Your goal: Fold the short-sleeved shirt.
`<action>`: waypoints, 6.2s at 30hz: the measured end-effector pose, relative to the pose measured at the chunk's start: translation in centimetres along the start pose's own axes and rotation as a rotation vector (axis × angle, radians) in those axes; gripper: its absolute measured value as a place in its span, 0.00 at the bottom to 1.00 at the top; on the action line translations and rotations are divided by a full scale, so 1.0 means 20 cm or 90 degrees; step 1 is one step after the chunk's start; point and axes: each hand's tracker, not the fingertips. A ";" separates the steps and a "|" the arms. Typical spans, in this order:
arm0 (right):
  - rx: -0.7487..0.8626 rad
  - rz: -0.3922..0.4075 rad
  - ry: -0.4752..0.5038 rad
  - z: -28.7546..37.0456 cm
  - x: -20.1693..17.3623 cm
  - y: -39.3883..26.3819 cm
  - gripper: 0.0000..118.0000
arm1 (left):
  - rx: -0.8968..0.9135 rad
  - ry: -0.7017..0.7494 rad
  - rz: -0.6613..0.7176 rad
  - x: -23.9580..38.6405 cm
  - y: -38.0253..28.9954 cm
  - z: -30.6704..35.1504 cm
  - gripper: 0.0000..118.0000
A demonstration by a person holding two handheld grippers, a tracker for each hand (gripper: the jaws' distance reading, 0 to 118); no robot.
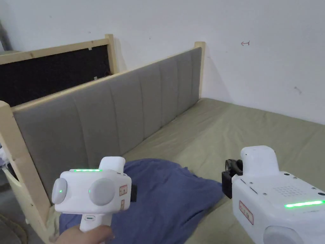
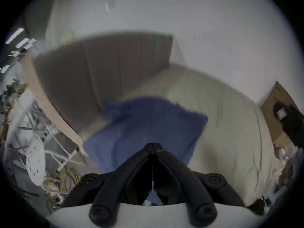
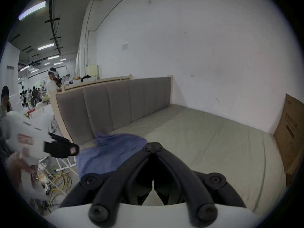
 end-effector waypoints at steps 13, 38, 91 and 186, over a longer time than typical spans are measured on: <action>-0.109 0.027 0.009 -0.25 0.09 -0.23 0.00 | -0.213 0.001 0.035 -0.10 0.01 -1.04 0.98; -0.188 -0.071 -0.022 -0.37 0.16 -0.34 0.00 | 0.100 0.054 0.048 -0.15 -0.06 -0.34 0.00; -0.090 -0.305 -0.439 1.47 1.53 -0.84 0.00 | -0.337 -0.437 -0.293 2.62 -0.71 -0.44 0.86; 0.048 -0.296 -0.284 2.07 2.02 0.26 0.01 | 0.311 -0.353 -0.254 1.66 0.45 0.85 0.01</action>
